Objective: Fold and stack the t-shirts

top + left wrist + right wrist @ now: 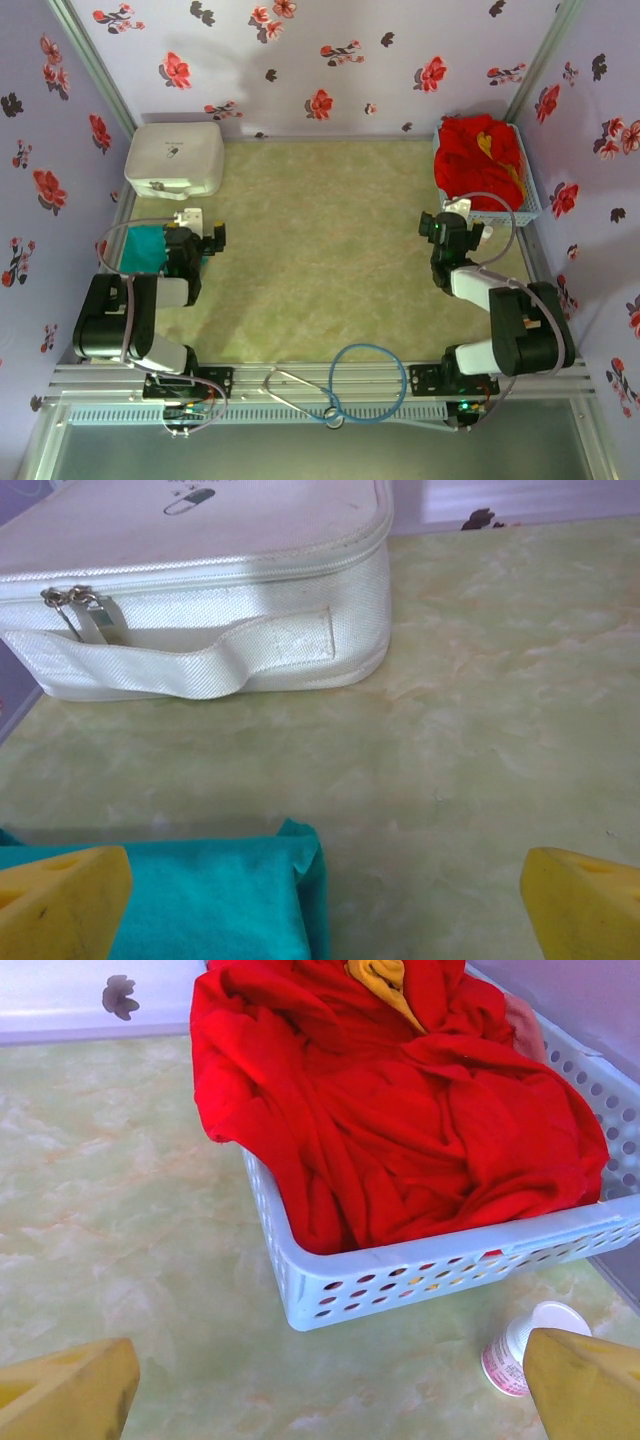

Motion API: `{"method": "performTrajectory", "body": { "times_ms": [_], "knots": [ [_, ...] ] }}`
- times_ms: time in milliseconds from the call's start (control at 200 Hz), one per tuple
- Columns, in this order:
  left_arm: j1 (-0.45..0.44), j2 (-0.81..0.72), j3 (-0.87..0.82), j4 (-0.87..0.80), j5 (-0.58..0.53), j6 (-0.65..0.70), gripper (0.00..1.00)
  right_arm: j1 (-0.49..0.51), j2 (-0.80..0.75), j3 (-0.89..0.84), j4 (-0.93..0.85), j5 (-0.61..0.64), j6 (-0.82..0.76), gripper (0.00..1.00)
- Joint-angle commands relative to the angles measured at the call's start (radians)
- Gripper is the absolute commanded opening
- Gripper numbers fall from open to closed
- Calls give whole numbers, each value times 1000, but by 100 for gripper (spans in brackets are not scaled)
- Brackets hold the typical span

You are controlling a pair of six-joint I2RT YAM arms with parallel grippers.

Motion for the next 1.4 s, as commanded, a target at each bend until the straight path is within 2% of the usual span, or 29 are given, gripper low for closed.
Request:
{"method": "performTrajectory", "body": {
  "times_ms": [0,90,230,265,320,400,475,555,745,900,1395],
  "knots": [
    [12,49,-22,141,28,17,100,-24,47,-57,188,-33,-10,99],
    [31,46,-14,118,31,-6,100,-35,92,-101,298,-55,0,99],
    [73,43,55,-23,33,-63,100,-66,194,-134,479,-75,22,100],
    [75,45,53,-13,34,-63,100,-70,192,-110,437,-75,27,100],
    [75,44,53,-14,34,-63,100,-105,156,-63,264,-115,72,99],
    [84,43,47,-7,41,-63,100,-118,178,-86,353,-142,71,99],
    [84,44,43,1,40,-91,100,-118,156,-79,299,-145,76,99],
    [84,42,41,4,41,-89,100,-108,166,-93,348,-141,55,99],
    [84,43,42,2,39,-89,100,-106,166,-82,326,-135,60,99],
    [83,43,43,3,40,-89,100,-109,170,-65,297,-220,35,99],
    [83,44,43,2,40,-89,100,-112,168,-64,295,-221,36,99]
  ]
}}
